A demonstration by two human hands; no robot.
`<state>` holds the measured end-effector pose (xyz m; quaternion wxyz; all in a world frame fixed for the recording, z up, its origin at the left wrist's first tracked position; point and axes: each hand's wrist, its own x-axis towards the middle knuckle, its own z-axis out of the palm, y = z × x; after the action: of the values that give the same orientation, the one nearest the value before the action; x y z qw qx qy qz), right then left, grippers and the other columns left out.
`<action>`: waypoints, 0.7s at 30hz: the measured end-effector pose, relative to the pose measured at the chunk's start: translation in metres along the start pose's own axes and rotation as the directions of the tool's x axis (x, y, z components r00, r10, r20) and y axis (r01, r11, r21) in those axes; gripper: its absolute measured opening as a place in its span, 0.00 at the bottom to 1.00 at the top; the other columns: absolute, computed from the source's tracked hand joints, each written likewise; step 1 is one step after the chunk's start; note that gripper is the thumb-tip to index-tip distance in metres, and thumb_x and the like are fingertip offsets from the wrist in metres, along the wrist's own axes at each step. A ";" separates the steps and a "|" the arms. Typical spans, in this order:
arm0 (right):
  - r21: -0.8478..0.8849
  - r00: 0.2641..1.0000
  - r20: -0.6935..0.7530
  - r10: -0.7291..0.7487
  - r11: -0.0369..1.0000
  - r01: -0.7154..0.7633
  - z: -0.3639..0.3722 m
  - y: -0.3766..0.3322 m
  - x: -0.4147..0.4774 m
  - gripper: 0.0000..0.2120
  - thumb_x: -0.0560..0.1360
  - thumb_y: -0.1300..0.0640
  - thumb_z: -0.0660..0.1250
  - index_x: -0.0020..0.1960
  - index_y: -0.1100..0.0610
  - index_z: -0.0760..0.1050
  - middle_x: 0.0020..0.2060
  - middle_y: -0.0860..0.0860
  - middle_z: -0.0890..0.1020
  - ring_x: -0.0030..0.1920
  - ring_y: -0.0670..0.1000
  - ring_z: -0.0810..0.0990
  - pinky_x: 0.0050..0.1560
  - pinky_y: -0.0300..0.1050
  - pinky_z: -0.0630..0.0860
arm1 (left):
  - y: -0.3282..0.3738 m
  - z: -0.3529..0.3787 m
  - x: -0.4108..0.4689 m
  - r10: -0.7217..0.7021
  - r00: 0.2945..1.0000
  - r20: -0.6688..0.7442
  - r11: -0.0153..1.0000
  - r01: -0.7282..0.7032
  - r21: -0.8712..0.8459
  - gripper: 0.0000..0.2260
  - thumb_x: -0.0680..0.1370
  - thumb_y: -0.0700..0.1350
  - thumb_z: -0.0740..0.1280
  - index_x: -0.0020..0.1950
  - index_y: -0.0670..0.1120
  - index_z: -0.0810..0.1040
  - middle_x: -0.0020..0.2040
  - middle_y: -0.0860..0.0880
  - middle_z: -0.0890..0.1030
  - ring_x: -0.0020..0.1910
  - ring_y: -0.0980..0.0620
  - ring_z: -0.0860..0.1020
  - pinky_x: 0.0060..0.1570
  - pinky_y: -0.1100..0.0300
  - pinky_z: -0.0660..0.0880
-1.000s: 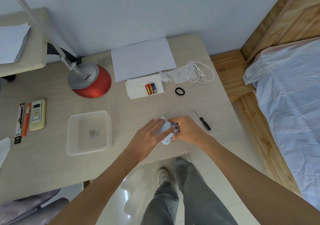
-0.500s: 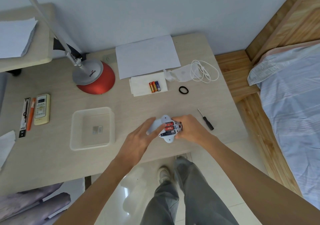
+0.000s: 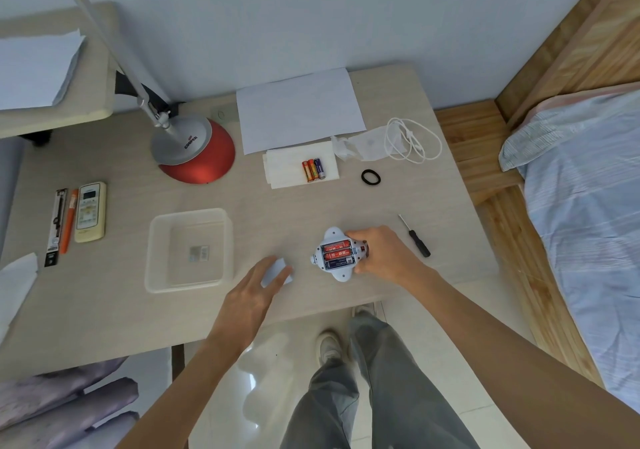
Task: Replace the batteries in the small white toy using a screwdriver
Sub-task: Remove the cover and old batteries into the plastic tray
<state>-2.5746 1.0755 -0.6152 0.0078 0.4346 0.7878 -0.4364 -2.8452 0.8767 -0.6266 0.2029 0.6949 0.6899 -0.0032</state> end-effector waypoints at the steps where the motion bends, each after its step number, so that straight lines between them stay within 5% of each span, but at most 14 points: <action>1: -0.001 1.000 -0.002 -0.001 1.000 0.001 0.000 0.000 0.000 0.26 0.67 0.63 0.83 0.64 0.50 0.84 0.45 0.45 0.88 0.46 0.44 0.87 0.53 0.52 0.86 | -0.001 0.000 0.001 -0.016 1.000 -0.008 1.000 0.016 -0.020 0.51 0.69 0.45 0.84 0.84 0.57 0.58 0.82 0.44 0.63 0.71 0.42 0.77 0.63 0.50 0.81; 7: -0.020 1.000 -0.009 -0.009 1.000 0.009 0.001 0.000 0.000 0.28 0.67 0.62 0.83 0.65 0.50 0.84 0.46 0.45 0.88 0.46 0.43 0.86 0.53 0.50 0.86 | 0.006 -0.014 0.008 0.062 0.991 -0.119 0.998 -0.065 -0.018 0.28 0.79 0.37 0.73 0.78 0.48 0.73 0.80 0.39 0.67 0.72 0.38 0.76 0.57 0.46 0.84; 12: -0.042 1.000 -0.017 -0.021 0.999 0.021 0.001 0.000 0.001 0.26 0.66 0.62 0.84 0.63 0.50 0.85 0.44 0.45 0.88 0.44 0.42 0.86 0.50 0.49 0.86 | 0.025 -0.034 0.031 0.143 0.973 -0.180 0.990 -0.143 0.012 0.31 0.74 0.26 0.69 0.75 0.44 0.76 0.79 0.39 0.70 0.77 0.37 0.72 0.60 0.44 0.83; 17: -0.068 1.000 -0.012 -0.016 0.998 0.015 0.000 -0.003 0.002 0.26 0.67 0.62 0.83 0.63 0.49 0.84 0.45 0.46 0.88 0.44 0.43 0.86 0.50 0.49 0.86 | 0.053 -0.057 0.060 0.273 0.949 -0.158 0.962 -0.272 0.028 0.24 0.84 0.46 0.66 0.80 0.49 0.67 0.79 0.43 0.66 0.75 0.43 0.71 0.60 0.52 0.82; 21: -0.067 1.000 0.000 -0.014 0.998 0.014 -0.002 -0.005 0.002 0.26 0.67 0.62 0.83 0.62 0.49 0.85 0.45 0.46 0.88 0.44 0.44 0.86 0.50 0.48 0.86 | 0.057 -0.055 0.078 0.372 0.926 -0.057 0.927 -0.368 0.076 0.30 0.80 0.54 0.72 0.80 0.54 0.65 0.79 0.45 0.66 0.73 0.45 0.72 0.62 0.53 0.80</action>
<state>-2.5787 1.0771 -0.6117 0.0191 0.4289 0.8050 -0.4096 -2.8019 0.9696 -0.5823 0.1532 0.8183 0.5527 0.0375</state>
